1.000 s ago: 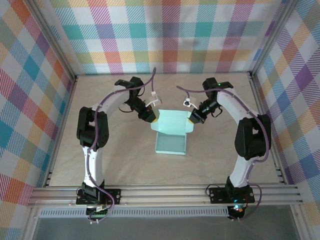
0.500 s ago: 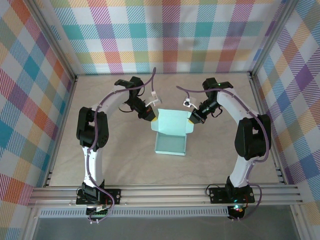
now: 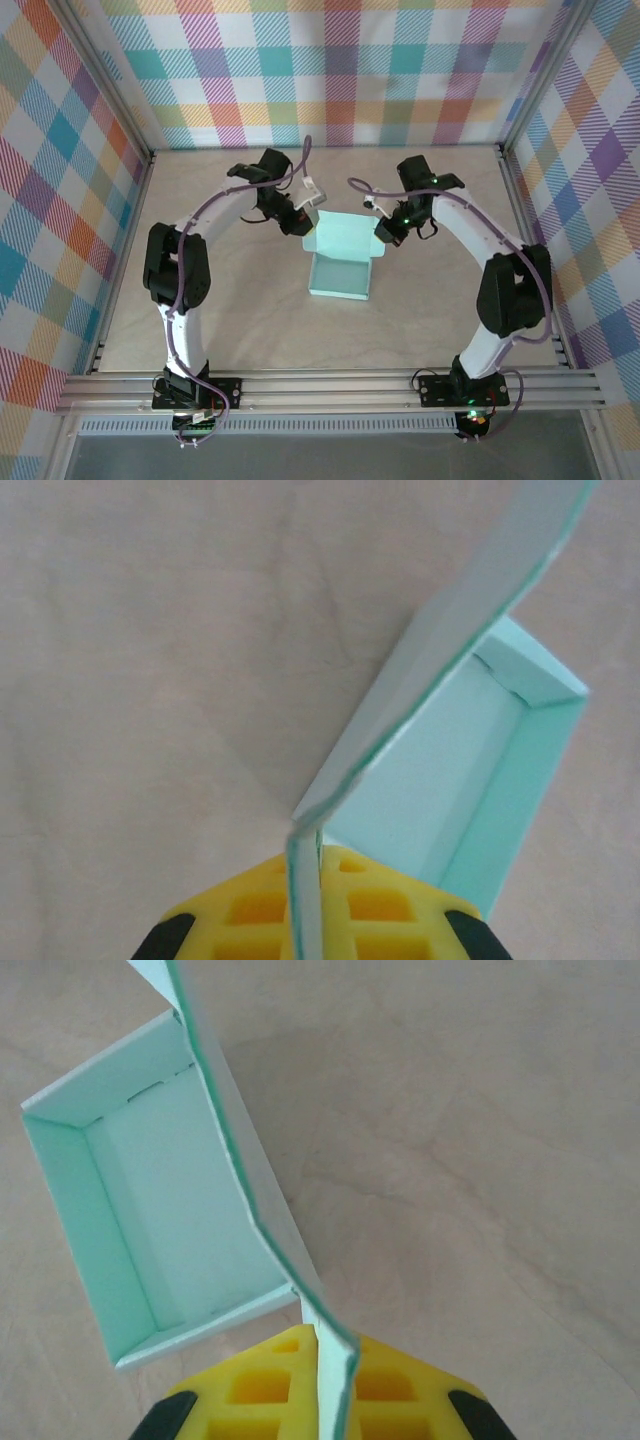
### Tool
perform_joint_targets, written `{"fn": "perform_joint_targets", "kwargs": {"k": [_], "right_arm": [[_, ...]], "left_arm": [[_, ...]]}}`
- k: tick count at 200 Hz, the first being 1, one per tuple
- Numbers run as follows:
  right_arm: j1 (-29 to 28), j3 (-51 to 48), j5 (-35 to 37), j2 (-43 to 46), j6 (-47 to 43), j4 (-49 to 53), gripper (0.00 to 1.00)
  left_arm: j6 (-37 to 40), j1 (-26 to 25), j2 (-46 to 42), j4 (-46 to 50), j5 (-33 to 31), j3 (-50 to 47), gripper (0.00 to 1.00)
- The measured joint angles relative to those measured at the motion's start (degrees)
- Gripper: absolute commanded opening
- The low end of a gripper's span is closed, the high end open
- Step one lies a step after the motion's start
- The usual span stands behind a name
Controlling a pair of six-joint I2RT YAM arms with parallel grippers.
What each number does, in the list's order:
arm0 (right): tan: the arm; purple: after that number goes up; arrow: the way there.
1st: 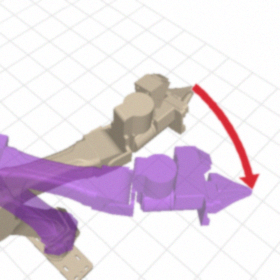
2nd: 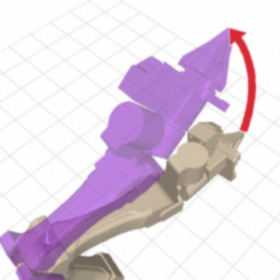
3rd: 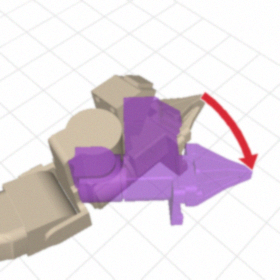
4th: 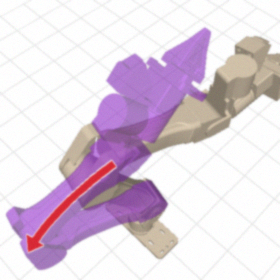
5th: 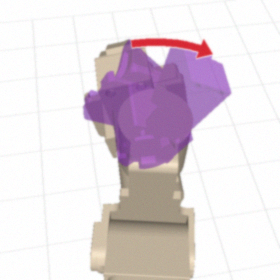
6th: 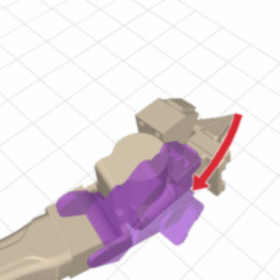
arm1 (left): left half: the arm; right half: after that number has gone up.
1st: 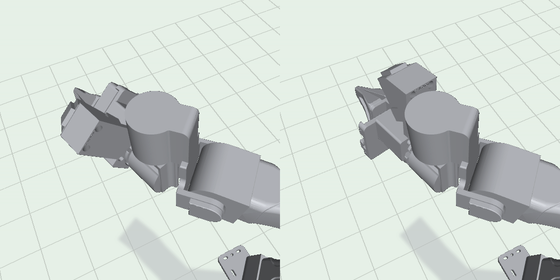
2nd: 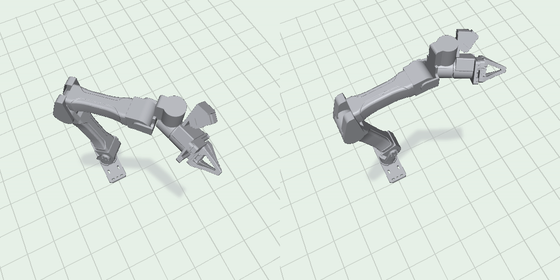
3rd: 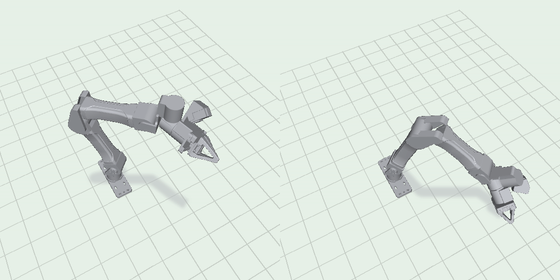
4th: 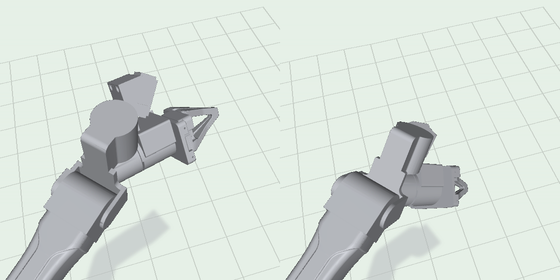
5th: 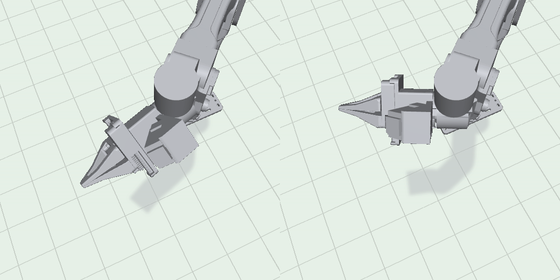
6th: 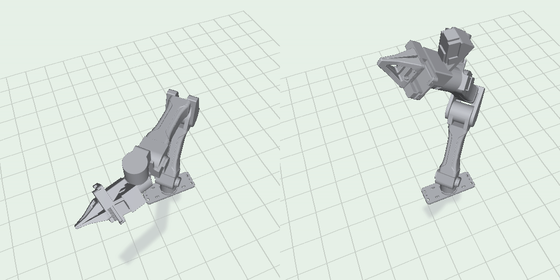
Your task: Fold the paper box
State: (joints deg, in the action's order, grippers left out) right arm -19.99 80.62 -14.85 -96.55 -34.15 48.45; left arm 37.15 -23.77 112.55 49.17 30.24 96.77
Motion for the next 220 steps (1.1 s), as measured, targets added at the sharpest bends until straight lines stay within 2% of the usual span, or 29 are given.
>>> {"fn": "perform_joint_targets", "kwargs": {"k": [51,87,119,171,220], "right_arm": [[-5.20,-4.61,10.67,4.81,17.20,-7.63,0.00],[-6.14,-8.92,17.42,6.16,31.85,-15.61,0.00],[-6.36,-10.40,24.46,6.71,39.76,-20.17,0.00],[-7.28,-14.16,33.22,8.22,50.58,-30.12,0.00],[-9.90,-22.03,39.39,8.76,55.28,-42.03,0.00]], "left_arm": [[-16.41,-5.33,-0.28,-4.87,-17.97,2.16,0.00],[-31.65,-8.04,-0.68,-10.73,-24.13,0.66,0.00],[-42.03,-11.04,-1.81,-14.69,-28.26,-1.40,0.00],[-50.82,-14.05,-4.15,-22.25,-33.88,-5.25,0.00],[-53.09,-17.92,-5.05,-29.70,-44.65,-11.26,0.00]]}}
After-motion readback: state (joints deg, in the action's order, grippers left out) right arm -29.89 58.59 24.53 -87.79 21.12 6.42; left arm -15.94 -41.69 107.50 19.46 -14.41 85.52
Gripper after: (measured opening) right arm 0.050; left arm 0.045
